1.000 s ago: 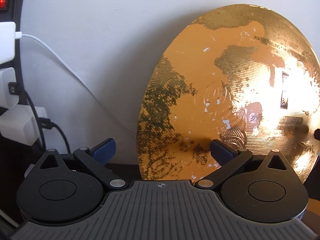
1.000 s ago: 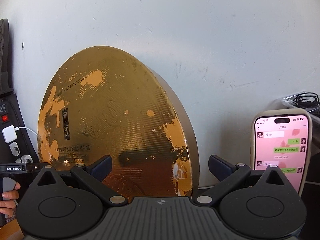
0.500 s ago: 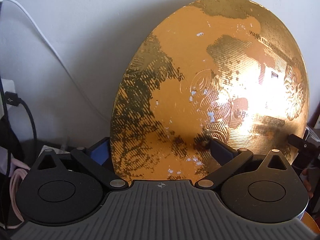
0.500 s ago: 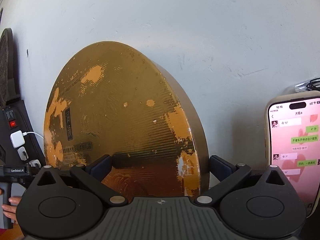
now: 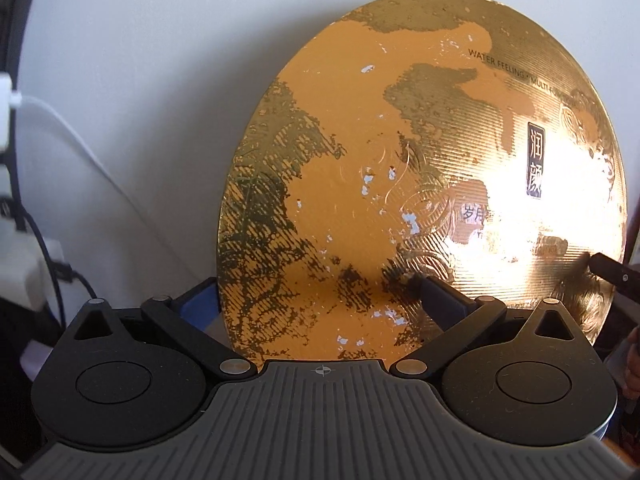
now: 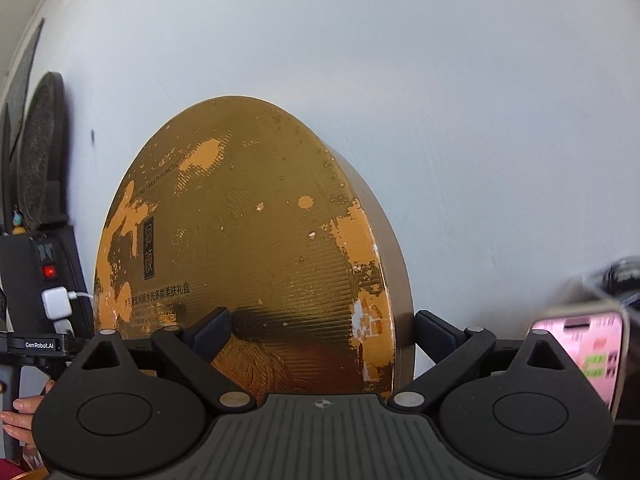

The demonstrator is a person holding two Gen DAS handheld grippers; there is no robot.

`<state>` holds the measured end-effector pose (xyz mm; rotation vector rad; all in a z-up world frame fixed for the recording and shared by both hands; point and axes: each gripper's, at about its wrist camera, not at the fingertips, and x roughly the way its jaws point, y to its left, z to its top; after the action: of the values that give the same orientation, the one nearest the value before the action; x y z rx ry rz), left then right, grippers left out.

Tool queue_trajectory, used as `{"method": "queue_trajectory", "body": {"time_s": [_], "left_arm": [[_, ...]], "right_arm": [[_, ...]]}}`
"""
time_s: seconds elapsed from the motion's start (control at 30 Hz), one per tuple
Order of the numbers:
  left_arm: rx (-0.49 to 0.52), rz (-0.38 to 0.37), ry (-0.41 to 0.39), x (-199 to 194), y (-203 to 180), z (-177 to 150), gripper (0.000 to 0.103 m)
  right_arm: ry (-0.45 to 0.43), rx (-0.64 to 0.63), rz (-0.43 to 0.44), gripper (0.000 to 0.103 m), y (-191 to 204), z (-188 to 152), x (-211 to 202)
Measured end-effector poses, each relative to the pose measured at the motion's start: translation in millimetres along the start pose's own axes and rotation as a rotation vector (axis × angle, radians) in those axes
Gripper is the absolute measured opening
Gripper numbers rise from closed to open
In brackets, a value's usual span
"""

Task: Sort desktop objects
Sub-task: 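Move both grippers to the gold lid leaning on the wall and grip its rim, then lift the gold lid away from the wall with both grippers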

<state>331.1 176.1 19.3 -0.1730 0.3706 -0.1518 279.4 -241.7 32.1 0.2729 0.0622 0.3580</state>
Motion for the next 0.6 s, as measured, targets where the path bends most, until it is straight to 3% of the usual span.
{"method": "queue_trajectory", "body": {"time_s": [0.3,0.6], "left_arm": [[0.060,-0.025,-0.173,-94.5,-36.9,32.6,0.103],[0.095,-0.031,-0.242,-199.9,-74.1,26.9,0.103]], "right_arm": [[-0.070,0.023,0.003,0.098,41.3,64.8,-76.5],[-0.053,0.069,0.001,0.098,84.5,85.8,-174.6]]}}
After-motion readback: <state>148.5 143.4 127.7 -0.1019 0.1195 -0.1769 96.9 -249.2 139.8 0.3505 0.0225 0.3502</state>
